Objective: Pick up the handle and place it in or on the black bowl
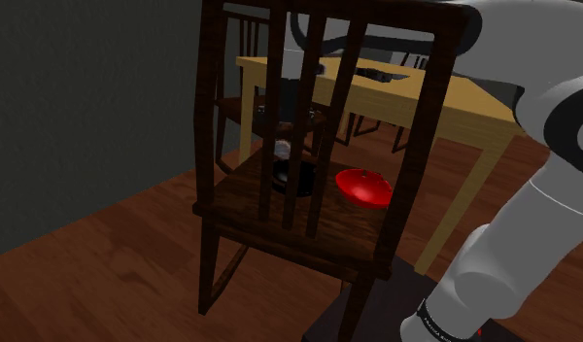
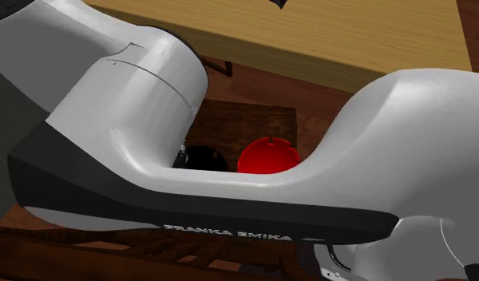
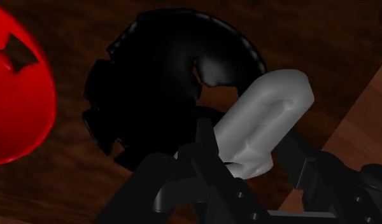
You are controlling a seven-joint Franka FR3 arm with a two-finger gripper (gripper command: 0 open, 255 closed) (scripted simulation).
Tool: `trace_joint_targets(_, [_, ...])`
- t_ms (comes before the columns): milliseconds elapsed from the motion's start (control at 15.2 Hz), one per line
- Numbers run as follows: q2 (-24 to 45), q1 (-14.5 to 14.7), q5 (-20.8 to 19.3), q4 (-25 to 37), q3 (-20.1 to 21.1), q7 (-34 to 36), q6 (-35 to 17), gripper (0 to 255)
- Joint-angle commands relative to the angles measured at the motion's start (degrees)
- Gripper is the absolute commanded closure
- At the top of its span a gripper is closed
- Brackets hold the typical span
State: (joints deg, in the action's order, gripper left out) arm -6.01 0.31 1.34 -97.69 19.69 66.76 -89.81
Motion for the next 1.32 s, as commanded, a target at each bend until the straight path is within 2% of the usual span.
trace_joint_targets(0, [-4.61, 0.17, 1.51, -4.70, -0.17, -0.23, -0.31, 255])
trace_joint_targets(66, [-7.68, 0.45, 2.49, -7.57, -0.25, -0.28, -0.26, 255])
trace_joint_targets(528, [-8.54, 0.36, 2.87, -13.80, 0.07, -0.53, -5.68, 255])
trace_joint_targets(990, [-9.12, -3.42, 4.05, -19.76, 3.80, -1.42, -11.41, 255])
trace_joint_targets(1254, [-9.45, -6.21, 4.77, -19.75, 6.23, -2.02, -11.34, 255])
